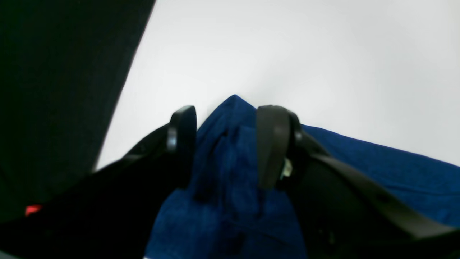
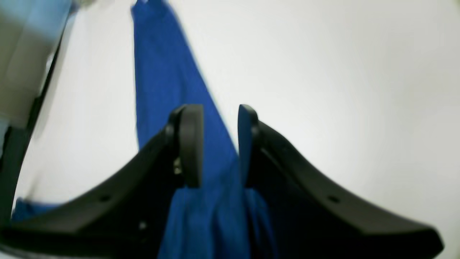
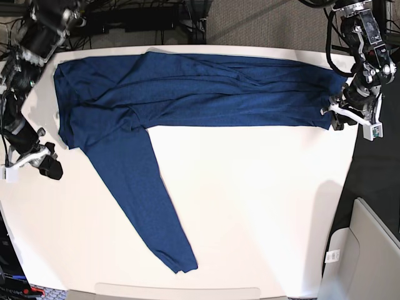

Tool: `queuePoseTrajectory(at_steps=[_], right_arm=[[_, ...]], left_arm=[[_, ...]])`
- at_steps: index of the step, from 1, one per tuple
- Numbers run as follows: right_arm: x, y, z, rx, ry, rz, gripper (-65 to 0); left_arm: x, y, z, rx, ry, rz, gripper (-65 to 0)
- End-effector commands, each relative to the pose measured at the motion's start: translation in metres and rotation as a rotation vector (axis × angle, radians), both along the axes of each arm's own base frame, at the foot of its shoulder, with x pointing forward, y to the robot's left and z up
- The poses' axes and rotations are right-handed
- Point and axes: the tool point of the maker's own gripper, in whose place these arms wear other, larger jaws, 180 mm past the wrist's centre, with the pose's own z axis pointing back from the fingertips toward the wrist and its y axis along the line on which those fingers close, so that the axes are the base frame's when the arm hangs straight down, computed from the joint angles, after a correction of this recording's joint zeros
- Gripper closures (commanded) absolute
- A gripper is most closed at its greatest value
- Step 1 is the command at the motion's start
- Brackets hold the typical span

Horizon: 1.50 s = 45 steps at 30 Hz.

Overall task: Fold the T-shirt properly
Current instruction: 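Release with the right gripper and move it to the hanging sleeve, then grasp the sleeve with the right gripper and lift it over the body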

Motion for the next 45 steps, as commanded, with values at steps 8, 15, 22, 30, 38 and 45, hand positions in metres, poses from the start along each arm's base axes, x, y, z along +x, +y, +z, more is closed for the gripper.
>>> queuePoseTrajectory(at_steps=[8, 15, 22, 30, 38, 45], right_arm=[[0.104, 0.057, 0.011, -0.086, -0.071, 0.034, -17.2], [0.141, 0.099, -0.021, -0.125, -0.081, 0.042, -17.2], [0.148, 0.099, -0.029, -0.126, -0.114, 0.017, -17.2], [0.144, 0.064, -0.033, -0.171, -0.090, -0.051, -17.2], [0.121, 0.073, -0.086, -0.140, 0.053, -0.036, -17.2], [0.106, 0.080, -0.110, -0.125, 0.111, -0.024, -17.1]], left_arm=[[0.007, 0.004, 0.013, 0.022, -0.043, -0.004, -26.6], [0.007, 0.007, 0.014, 0.024, -0.045, 0.003, -26.6], [0.006, 0.007, 0.014, 0.023, -0.042, 0.003, -26.6], [0.007, 0.004, 0.013, 0.022, -0.039, -0.006, -26.6], [0.007, 0.004, 0.015, 0.023, -0.045, -0.009, -26.6], [0.009, 0.002, 0.021, 0.030, -0.059, -0.016, -26.6]])
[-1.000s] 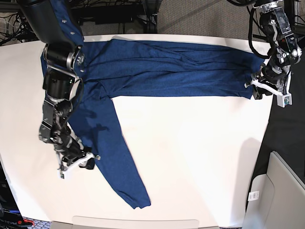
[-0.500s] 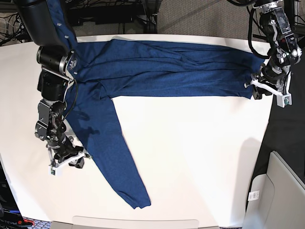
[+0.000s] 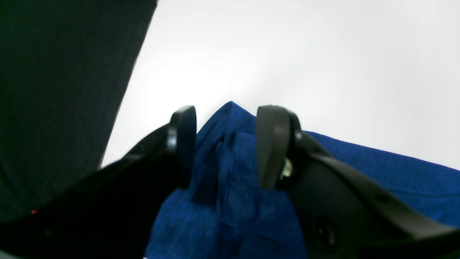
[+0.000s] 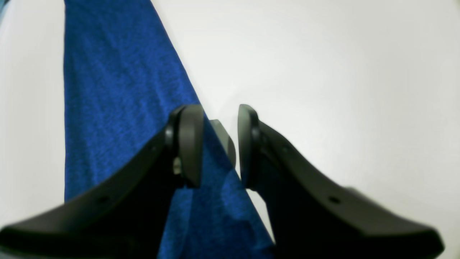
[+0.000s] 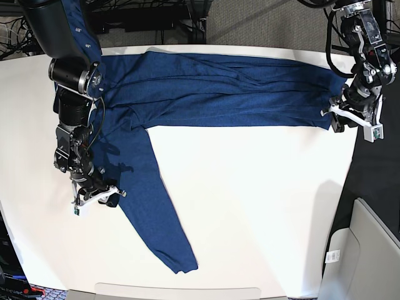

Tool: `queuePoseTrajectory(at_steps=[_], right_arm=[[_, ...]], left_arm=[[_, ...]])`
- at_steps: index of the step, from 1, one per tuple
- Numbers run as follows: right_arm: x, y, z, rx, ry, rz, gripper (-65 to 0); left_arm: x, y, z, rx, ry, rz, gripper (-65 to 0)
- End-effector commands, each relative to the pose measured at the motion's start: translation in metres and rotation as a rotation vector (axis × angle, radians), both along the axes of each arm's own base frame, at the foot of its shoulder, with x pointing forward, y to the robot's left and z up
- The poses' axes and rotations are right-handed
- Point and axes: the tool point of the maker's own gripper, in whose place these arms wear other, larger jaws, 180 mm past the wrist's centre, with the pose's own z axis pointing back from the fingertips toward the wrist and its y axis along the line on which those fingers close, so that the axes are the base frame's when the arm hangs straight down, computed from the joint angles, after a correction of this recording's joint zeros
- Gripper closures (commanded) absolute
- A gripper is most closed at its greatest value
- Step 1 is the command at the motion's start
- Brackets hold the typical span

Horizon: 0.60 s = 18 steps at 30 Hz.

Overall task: Fold the T-shirt properly
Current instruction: 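Grasp the sleeve with the right gripper and lift it over the body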

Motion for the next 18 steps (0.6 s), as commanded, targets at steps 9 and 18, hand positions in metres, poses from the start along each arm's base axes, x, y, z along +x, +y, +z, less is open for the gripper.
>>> queuePoseTrajectory(at_steps=[9, 18], right_arm=[[-0.014, 0.018, -0.018, 0.003, 0.138, 0.066, -17.0], [-0.014, 0.026, -0.006, -0.015, 0.174, 0.109, -15.6]], left_arm=[[0.007, 0.004, 0.014, 0.023, -0.043, -0.007, -26.6], [0.007, 0.005, 0.015, 0.024, -0.044, -0.004, -26.6]])
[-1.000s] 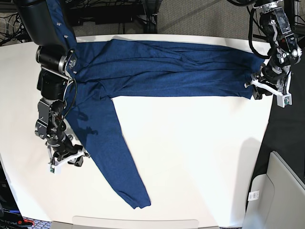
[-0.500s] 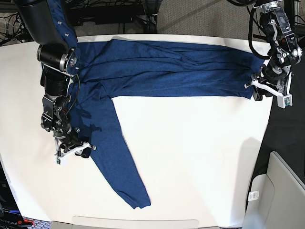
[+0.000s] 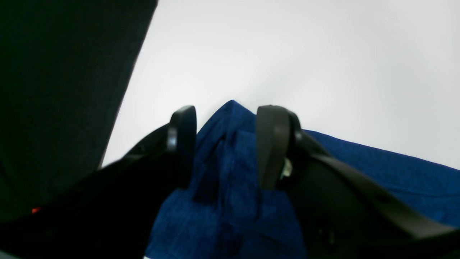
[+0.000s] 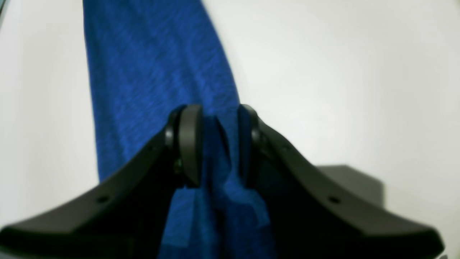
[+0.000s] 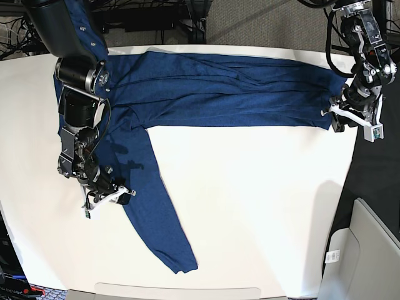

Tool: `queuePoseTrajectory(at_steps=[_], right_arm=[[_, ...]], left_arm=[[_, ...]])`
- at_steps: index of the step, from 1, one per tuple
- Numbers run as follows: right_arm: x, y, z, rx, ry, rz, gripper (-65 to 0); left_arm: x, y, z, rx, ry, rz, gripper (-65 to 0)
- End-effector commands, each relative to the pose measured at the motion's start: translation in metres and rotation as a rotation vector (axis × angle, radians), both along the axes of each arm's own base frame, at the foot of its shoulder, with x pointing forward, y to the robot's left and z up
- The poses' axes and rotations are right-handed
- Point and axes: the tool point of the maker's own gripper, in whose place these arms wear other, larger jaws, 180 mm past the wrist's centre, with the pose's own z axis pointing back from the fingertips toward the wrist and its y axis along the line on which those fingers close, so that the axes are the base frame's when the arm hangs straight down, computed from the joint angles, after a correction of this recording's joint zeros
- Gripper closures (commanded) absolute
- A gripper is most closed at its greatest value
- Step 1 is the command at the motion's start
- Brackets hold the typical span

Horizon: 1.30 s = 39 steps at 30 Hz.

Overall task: Fold the T-shirt properly
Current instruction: 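Grasp the sleeve with the right gripper and lift it over the body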

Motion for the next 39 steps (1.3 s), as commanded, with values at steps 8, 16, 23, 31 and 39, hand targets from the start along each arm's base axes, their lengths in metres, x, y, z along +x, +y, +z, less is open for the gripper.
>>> queuePoseTrajectory(at_steps=[8, 16, 23, 31, 39], right_arm=[[-0.002, 0.003, 0.015, -0.054, 0.074, 0.054, -0.7], [-0.023, 0.058, 0.052, 0.090, -0.031, 0.332, -0.7], [-0.074, 0.136, 0.069, 0.082, -0.015, 0.584, -0.7], [-0.162, 0.231, 0.070, 0.234, -0.005, 0.891, -0.7], [-0.223, 0.259, 0.069, 0.312, 0.036, 1.032, -0.7]], left_arm=[[0.007, 0.005, 0.015, 0.024, -0.046, -0.004, -26.6], [0.006, 0.006, 0.015, 0.026, -0.047, -0.003, -26.5], [0.007, 0.006, 0.016, 0.026, -0.049, -0.003, -26.5], [0.007, 0.006, 0.016, 0.026, -0.049, -0.003, -26.5], [0.006, 0.005, 0.014, 0.025, -0.046, -0.004, -26.5]])
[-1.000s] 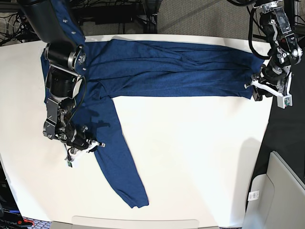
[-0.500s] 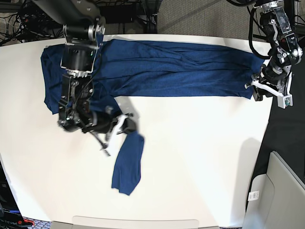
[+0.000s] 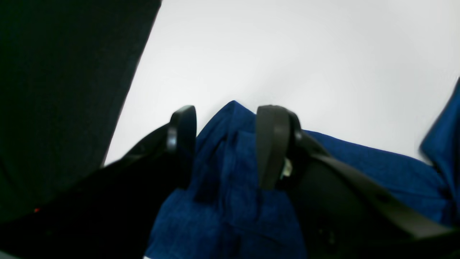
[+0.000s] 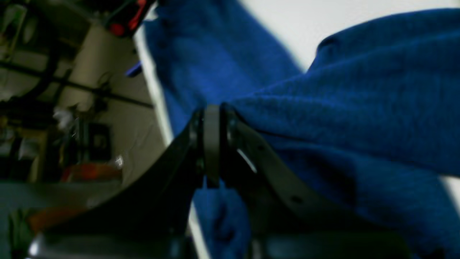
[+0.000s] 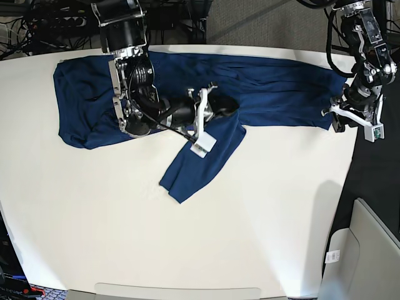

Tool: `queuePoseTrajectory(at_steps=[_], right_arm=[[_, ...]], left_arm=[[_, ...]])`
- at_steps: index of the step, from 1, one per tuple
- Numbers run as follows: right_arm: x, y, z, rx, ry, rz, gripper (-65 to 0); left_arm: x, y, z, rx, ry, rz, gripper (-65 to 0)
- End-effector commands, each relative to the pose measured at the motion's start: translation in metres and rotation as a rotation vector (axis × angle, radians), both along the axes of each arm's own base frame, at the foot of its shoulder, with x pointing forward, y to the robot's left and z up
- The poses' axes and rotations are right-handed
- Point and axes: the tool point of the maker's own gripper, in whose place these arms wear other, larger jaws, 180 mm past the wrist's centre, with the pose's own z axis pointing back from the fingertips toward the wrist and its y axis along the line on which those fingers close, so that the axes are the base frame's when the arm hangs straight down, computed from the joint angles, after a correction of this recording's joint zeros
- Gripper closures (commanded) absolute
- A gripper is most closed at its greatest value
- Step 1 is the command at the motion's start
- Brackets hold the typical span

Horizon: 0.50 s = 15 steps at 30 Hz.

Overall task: Fold the T-shirt properly
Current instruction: 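Grasp the sleeve with the right gripper and lift it over the body, then carry the sleeve across the folded body toward the left gripper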

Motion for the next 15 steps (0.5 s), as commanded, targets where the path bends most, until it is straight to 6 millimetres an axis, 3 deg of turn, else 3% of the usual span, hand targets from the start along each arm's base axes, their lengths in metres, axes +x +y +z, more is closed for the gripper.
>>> queuePoseTrajectory(at_steps=[1, 4, 8, 15], right_arm=[[0.005, 0.004, 0.018, 0.047, -0.045, 0.004, -0.7], [0.001, -0.005, 0.021, 0.065, -0.045, 0.002, -0.7], [-0.019, -0.009, 0.018, 0.079, -0.023, 0.051, -0.7], [-0.039, -0.013, 0.004, 0.025, -0.002, 0.129, -0.9]], left_arm=[[0.007, 0.004, 0.013, 0.023, -0.042, -0.007, -26.5], [0.007, 0.003, 0.013, 0.022, -0.041, -0.010, -26.5], [0.007, 0.003, 0.013, 0.021, -0.039, -0.010, -26.5], [0.007, 0.002, 0.012, 0.019, -0.038, -0.010, -26.5]])
